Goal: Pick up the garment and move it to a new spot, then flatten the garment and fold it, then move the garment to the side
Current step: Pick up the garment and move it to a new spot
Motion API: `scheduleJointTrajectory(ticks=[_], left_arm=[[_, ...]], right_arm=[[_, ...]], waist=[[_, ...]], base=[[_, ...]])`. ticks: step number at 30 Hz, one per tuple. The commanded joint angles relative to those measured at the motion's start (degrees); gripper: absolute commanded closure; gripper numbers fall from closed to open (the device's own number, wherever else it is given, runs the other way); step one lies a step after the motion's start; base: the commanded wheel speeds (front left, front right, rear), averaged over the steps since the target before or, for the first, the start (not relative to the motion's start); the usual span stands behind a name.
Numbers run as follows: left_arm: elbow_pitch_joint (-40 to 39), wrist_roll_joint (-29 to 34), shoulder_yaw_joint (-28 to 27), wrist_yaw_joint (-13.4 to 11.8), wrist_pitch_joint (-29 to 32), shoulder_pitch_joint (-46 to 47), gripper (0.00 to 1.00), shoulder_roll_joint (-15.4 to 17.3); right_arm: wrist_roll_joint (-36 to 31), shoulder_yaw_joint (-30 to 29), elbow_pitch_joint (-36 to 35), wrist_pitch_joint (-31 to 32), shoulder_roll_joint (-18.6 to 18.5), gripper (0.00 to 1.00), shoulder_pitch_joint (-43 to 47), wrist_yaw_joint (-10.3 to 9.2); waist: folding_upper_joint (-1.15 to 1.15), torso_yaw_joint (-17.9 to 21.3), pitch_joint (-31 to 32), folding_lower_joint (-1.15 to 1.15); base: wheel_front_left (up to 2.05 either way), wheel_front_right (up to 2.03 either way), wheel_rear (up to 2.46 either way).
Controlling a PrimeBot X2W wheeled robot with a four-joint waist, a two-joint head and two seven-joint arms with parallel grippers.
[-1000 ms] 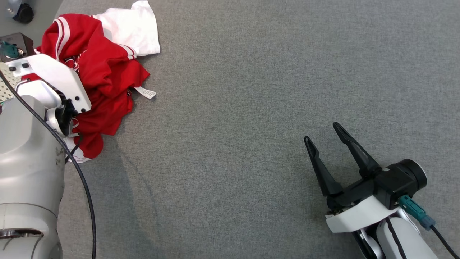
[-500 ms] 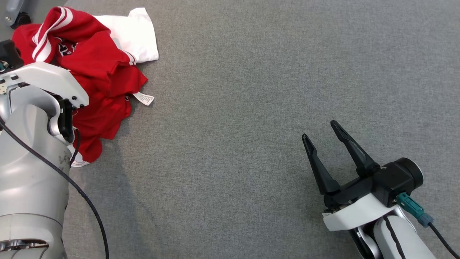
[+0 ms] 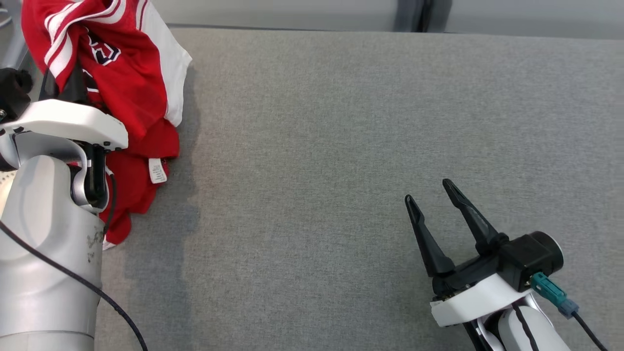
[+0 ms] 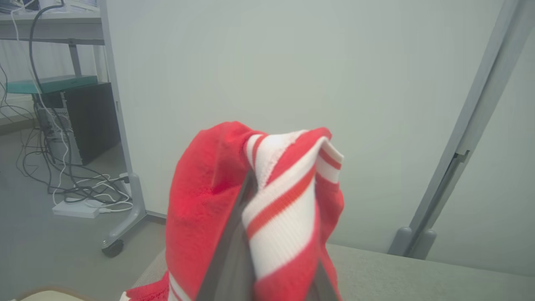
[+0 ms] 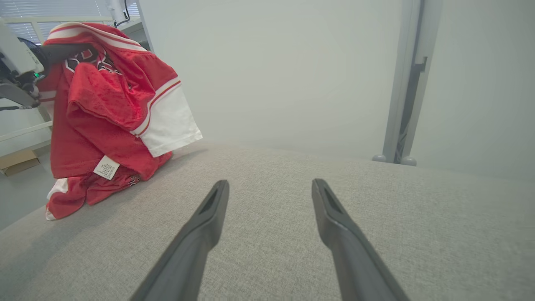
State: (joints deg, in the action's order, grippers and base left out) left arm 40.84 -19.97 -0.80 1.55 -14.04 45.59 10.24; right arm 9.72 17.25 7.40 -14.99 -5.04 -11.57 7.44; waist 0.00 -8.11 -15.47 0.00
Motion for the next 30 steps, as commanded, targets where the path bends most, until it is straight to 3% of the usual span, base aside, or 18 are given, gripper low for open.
scheduleJointTrajectory(ticks=[1,10,17,30], left_arm=[[-1.6,-0.5,-0.1,0.4,0.5,-1.1,1.0,0.3],[-21.6,-1.4,2.3,0.0,9.3,-7.0,1.0,-0.6],[-33.6,-2.1,5.6,-0.5,16.3,-9.1,1.0,-2.3],[-35.5,-2.5,13.2,-0.3,21.2,-7.4,1.0,-5.6]], right_arm=[[0.3,-0.1,0.1,-0.3,0.2,0.0,0.8,0.09],[0.5,-0.7,0.0,-0.3,1.4,0.0,1.8,0.09],[1.0,-0.6,-0.1,-0.3,1.9,0.0,0.9,0.08],[3.0,-1.0,-0.6,-0.3,2.0,0.0,0.6,0.05]], waist=[[0.0,2.0,2.0,0.0],[0.0,7.8,4.7,0.0],[0.0,14.4,5.4,0.0],[0.0,24.5,4.8,0.0]], base=[[0.0,0.0,0.0],[0.0,0.0,0.0],[0.0,0.0,0.0],[0.0,0.0,0.0]])
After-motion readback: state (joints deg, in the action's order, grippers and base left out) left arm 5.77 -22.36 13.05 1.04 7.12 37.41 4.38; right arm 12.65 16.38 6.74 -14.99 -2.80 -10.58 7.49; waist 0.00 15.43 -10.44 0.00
